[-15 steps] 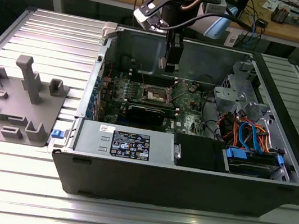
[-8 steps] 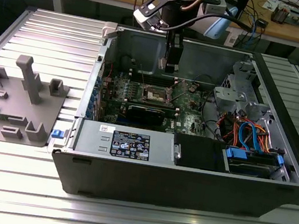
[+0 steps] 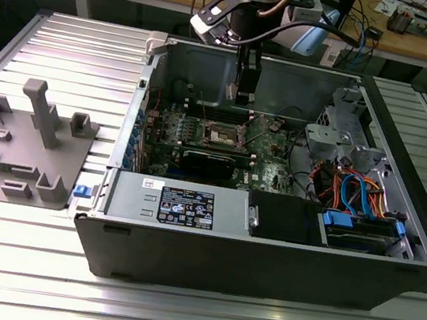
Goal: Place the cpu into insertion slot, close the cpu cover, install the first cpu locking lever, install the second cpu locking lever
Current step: 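Place the cpu into insertion slot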
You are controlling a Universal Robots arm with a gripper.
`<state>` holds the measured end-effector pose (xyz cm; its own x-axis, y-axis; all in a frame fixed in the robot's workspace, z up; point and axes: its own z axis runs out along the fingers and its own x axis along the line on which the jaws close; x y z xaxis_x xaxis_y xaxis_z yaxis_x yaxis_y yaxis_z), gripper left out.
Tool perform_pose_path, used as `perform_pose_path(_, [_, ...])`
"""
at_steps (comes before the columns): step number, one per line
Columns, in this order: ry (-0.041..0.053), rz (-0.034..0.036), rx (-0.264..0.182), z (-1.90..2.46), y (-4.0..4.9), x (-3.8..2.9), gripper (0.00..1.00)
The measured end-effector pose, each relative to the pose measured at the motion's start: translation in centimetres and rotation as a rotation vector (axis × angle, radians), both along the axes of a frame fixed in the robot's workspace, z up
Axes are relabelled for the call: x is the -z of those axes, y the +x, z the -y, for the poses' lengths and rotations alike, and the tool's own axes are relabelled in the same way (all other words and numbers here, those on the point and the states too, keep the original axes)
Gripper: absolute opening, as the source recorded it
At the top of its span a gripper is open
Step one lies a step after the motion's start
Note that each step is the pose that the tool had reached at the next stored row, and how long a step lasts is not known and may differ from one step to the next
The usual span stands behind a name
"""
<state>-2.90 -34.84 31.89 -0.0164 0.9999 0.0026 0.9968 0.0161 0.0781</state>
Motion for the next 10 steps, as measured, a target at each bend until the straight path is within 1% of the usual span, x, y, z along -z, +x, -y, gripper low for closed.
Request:
perform_pose_path(6, [0.0000,0.0000,0.000,0.00,-0.01,0.10,0.54])
perform_pose_path(10, [0.0000,0.0000,0.000,0.00,-0.05,0.58,0.54])
